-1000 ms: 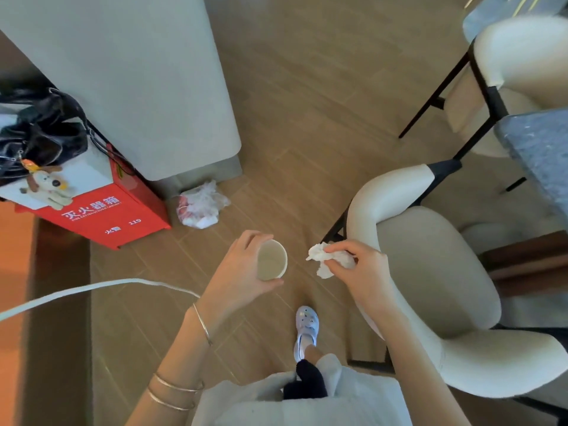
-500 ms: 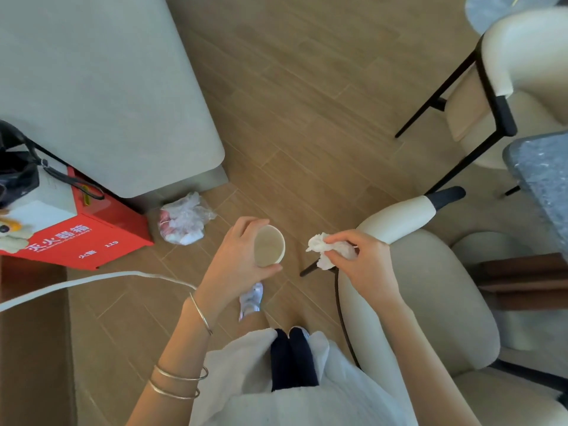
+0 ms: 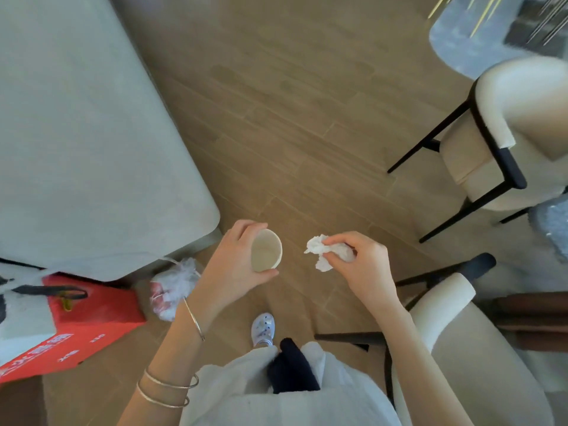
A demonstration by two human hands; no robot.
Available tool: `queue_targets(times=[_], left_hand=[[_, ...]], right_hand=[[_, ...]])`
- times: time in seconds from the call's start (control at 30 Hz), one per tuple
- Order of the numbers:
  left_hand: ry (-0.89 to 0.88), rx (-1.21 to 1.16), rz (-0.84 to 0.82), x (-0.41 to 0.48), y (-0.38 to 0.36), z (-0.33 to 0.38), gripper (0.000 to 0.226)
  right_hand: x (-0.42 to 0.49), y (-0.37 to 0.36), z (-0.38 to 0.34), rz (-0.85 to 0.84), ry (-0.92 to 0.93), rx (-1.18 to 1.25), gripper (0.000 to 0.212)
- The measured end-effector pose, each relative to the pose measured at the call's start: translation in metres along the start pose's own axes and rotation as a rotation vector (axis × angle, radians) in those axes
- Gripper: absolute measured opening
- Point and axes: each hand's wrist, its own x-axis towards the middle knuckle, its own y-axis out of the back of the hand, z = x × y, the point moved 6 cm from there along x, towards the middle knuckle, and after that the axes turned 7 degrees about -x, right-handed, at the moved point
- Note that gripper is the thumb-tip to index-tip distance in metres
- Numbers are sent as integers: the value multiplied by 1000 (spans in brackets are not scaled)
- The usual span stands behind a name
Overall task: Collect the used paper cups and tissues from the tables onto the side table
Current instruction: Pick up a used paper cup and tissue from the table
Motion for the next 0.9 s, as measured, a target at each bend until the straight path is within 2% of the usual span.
queue_targets(times=[0.2, 0.53, 0.9], left_hand=[[-44, 3, -71, 75, 29, -13, 78], [-72, -33, -160, 207, 20, -19, 79], [-138, -12, -151, 424, 15, 26, 79]], right_hand=[[62, -12, -24, 63, -12, -18, 18], [174, -4, 0, 110, -73, -32, 21], [381, 69, 20, 184, -60, -51, 20]])
